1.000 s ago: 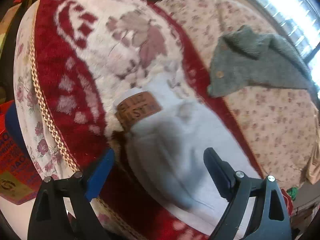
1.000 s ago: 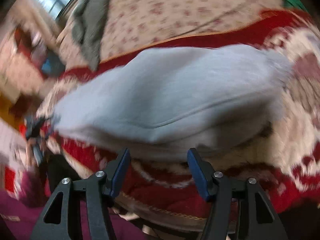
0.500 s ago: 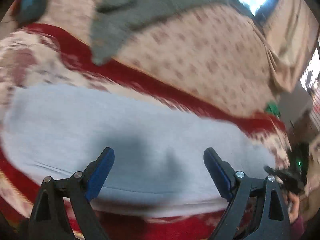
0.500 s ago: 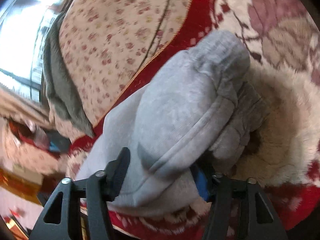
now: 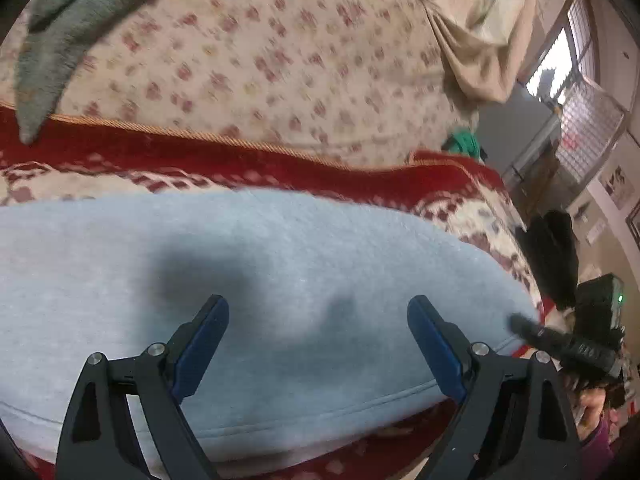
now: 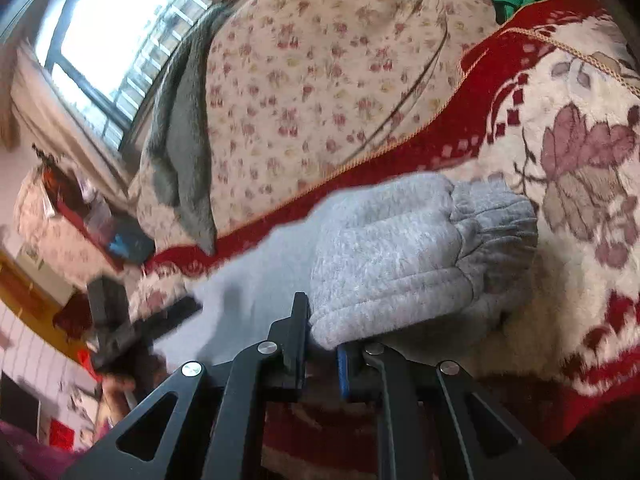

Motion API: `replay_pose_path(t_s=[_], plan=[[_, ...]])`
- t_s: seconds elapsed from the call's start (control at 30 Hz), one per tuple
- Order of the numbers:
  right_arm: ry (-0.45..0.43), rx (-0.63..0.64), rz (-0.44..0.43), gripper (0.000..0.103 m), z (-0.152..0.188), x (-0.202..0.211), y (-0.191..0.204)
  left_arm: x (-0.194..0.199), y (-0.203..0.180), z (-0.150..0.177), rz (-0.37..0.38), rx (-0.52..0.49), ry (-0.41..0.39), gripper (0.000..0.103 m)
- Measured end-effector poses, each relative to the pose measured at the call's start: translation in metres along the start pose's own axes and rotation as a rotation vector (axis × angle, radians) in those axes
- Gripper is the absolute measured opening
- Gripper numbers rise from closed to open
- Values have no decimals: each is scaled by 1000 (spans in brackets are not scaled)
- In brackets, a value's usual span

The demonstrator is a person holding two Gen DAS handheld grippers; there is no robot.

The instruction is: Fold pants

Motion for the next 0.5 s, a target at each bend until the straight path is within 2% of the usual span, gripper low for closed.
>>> replay_pose_path(t_s=[0.2, 0.27, 0.33, 0.37, 0.43, 0.47, 0.5], plan=[[115, -92, 129, 12, 31, -45, -52, -55, -1, 32, 6, 27, 160, 90], [115, -90, 135, 12, 31, -48, -53, -58, -4, 43, -18, -20, 153, 90], [117, -33, 151, 18, 29, -42, -46, -57, -8, 48, -30, -67, 152, 90], [119, -21, 152, 22, 27, -37, -44, -56, -9, 50, -35, -84, 156, 90], [134, 0, 167, 37, 23, -21, -41, -54, -11, 55, -38, -112, 160, 90], [131, 15, 174, 48, 22, -13, -38, -52, -12, 56, -37, -124, 162, 90], [126, 46, 176, 53, 20, -2, -34, -49, -12, 58, -35, -135, 163, 90]])
Point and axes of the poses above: each gripper's, at about its wrist camera, not at the fingertips, and x roughly against the way its jaws point, y to its left, z to its underside, the point moved 3 cm from there along -x, roughly the way its jaws point, and after that the axes turned 6 degrees about z, right-handed, at the moved point
